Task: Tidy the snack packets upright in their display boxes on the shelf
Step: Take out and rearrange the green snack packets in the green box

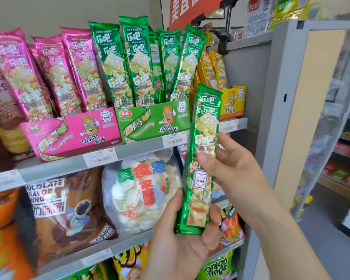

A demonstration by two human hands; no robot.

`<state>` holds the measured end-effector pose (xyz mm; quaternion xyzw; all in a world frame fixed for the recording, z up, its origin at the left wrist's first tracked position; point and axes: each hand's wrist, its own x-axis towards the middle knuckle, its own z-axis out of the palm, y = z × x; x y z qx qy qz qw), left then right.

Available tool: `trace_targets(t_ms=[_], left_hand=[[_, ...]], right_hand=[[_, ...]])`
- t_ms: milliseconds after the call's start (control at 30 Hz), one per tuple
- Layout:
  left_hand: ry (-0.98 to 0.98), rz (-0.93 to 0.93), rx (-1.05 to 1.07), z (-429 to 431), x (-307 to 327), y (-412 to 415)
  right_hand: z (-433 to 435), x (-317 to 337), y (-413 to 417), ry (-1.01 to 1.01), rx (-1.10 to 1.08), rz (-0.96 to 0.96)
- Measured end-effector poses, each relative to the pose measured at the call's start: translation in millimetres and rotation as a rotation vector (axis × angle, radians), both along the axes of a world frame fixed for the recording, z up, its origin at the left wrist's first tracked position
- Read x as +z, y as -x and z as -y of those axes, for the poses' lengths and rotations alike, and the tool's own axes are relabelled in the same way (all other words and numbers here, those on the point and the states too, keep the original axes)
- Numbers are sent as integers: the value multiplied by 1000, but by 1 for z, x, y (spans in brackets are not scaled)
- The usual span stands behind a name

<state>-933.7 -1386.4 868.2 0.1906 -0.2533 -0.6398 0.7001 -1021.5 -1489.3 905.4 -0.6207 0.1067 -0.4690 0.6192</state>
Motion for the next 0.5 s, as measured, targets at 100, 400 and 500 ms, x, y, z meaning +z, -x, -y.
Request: trace_targets(t_ms=[100, 400, 500], left_hand=[[-18, -40, -30, 0, -4, 1], [-20, -56, -86, 8, -16, 11], [-38, -70, -55, 12, -17, 18]], right_hand=[[-6, -7, 3, 13, 7, -52], [-17, -15, 23, 22, 23, -131], [-15, -17, 31, 12, 36, -192]])
